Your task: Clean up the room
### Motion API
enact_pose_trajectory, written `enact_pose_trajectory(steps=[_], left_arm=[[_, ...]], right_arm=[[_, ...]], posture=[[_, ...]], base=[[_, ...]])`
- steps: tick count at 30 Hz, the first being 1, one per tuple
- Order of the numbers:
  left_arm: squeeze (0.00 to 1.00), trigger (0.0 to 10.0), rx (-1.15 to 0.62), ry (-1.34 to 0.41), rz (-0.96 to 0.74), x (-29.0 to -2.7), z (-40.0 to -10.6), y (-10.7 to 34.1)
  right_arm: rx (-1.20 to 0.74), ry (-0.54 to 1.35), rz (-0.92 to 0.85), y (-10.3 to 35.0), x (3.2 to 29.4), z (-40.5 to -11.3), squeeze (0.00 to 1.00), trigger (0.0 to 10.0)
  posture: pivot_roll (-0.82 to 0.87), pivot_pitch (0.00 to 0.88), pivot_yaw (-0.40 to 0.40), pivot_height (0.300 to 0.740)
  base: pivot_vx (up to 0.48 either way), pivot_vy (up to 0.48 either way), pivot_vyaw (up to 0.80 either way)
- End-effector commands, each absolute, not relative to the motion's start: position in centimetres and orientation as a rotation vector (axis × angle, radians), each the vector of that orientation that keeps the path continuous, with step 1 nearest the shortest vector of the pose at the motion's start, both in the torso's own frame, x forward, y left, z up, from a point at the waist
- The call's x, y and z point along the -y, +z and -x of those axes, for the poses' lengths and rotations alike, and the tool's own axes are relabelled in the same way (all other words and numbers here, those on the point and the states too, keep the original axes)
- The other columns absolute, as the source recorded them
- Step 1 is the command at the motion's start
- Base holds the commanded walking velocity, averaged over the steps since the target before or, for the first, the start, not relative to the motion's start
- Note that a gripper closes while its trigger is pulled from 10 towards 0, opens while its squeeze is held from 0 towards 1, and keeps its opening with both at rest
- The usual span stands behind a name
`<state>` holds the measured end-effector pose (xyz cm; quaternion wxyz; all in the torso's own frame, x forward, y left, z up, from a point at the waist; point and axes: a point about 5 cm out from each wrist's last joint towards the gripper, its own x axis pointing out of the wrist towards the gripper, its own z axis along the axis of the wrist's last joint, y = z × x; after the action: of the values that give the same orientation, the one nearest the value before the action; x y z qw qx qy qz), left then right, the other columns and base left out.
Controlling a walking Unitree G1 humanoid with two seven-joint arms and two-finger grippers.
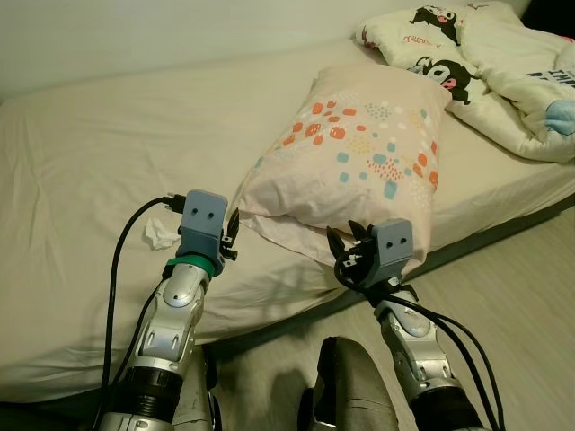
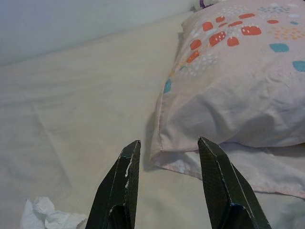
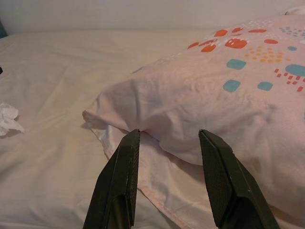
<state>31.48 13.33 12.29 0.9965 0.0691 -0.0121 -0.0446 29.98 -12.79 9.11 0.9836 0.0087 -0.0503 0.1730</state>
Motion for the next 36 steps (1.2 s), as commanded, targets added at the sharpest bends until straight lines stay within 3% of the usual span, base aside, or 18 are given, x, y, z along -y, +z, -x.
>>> enact_pose_trajectory(steps=[1,7,15,27,28,29,30,36], left_arm=[[0.00,10.0,-0.026,-0.075,-0.157,-13.4,-31.5,11.3],[0.00,10.0,-0.076,-0.024,-0.209,-13.7,-32.1,10.5],[0.00,10.0,-0.306,0.155,-0.247,-17.3,-35.3,8.3],[0.00,10.0,-0.334,0.295,-0.170,-19.8,-37.2,10.3],[0.77,10.0,-0.323,0.312,-0.146,-20.0,-37.4,10.7],[0.77,10.0,-0.323,0.312,-0.146,-20.0,-37.4,10.7],[1.00,10.0,-0.306,0.325,-0.125,-20.2,-37.7,11.2],[1.00,10.0,-0.220,0.429,-0.151,-21.7,-38.6,13.8]], right_arm=[[0.093,0.351,-0.023,9.0,12.8,-29.8,0.00,10.0],[0.099,0.360,-0.026,9.1,12.5,-29.7,0.00,10.0],[0.203,0.413,-0.077,12.3,10.0,-29.2,0.00,10.0],[0.251,0.457,-0.111,14.8,8.5,-28.6,0.00,10.0],[0.254,0.460,-0.115,15.0,8.4,-28.4,0.00,10.0],[0.254,0.460,-0.115,15.0,8.4,-28.4,0.00,10.0],[0.253,0.463,-0.118,15.2,8.3,-28.4,0.00,10.0],[0.261,0.476,-0.130,16.2,7.6,-28.5,0.00,10.0]], posture=[[-0.03,0.044,-0.017,0.595],[-0.03,0.061,-0.013,0.595],[-0.07,0.164,0.004,0.595],[-0.11,0.302,0.005,0.595],[-0.11,0.319,0.002,0.595],[-0.11,0.319,0.002,0.595],[-0.11,0.329,0.002,0.595],[-0.12,0.349,0.004,0.595]], base=[[0.000,0.000,0.00],[0.000,0.000,0.00],[0.000,0.000,0.00],[0.000,0.000,0.00],[0.000,0.000,0.00],[0.000,0.000,0.00],[0.000,0.000,0.00],[0.000,0.000,0.00]])
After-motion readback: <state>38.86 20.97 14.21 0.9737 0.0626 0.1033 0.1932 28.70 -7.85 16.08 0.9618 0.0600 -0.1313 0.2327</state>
